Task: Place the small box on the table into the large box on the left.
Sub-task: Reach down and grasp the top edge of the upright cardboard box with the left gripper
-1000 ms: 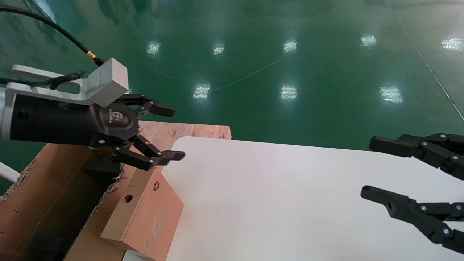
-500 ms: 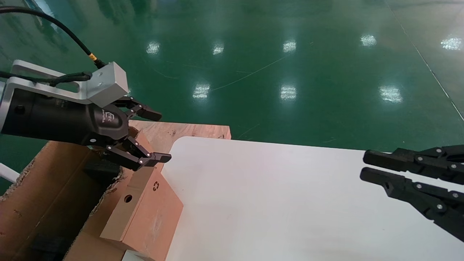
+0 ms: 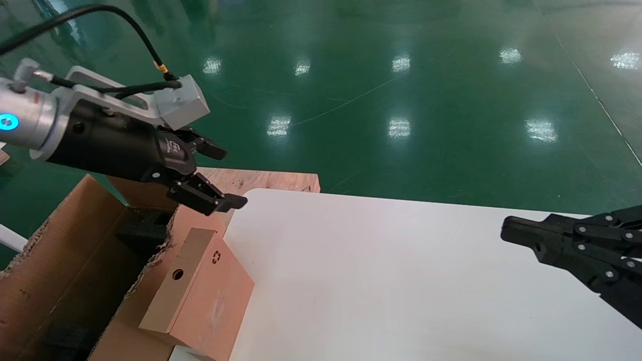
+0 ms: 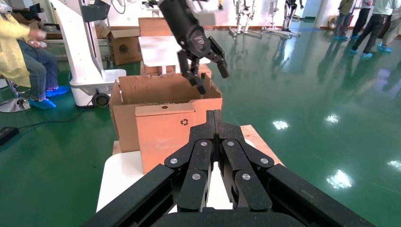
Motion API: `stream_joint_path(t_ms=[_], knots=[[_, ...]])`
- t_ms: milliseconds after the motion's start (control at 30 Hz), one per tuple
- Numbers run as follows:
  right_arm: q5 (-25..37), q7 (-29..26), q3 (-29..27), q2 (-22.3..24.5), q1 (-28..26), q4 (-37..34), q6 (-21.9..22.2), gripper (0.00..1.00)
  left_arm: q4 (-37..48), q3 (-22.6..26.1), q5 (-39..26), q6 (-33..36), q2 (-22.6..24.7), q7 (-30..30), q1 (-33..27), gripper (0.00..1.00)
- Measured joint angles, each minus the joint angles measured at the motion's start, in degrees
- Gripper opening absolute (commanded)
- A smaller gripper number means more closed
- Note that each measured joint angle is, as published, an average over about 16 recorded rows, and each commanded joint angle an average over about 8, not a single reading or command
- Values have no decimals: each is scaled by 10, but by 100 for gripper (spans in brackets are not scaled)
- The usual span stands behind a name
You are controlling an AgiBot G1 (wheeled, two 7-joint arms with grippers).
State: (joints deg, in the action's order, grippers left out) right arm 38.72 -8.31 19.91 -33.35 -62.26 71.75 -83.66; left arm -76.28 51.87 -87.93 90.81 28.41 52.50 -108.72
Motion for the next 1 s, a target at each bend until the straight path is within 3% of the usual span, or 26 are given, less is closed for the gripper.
stream_joint_path(t_ms=[233, 500, 733, 1000], knots=[[0, 0, 0, 0, 0, 0, 0, 0, 2, 127, -53, 7, 28, 130, -69, 100], [0, 0, 0, 0, 0, 0, 0, 0, 6, 280, -29, 8, 42, 243, -139, 100], [0, 0, 0, 0, 0, 0, 0, 0, 7, 382, 17, 3, 51, 296, -188, 100], [0, 0, 0, 0, 0, 0, 0, 0, 4, 454, 48, -10, 58, 327, -210, 100]])
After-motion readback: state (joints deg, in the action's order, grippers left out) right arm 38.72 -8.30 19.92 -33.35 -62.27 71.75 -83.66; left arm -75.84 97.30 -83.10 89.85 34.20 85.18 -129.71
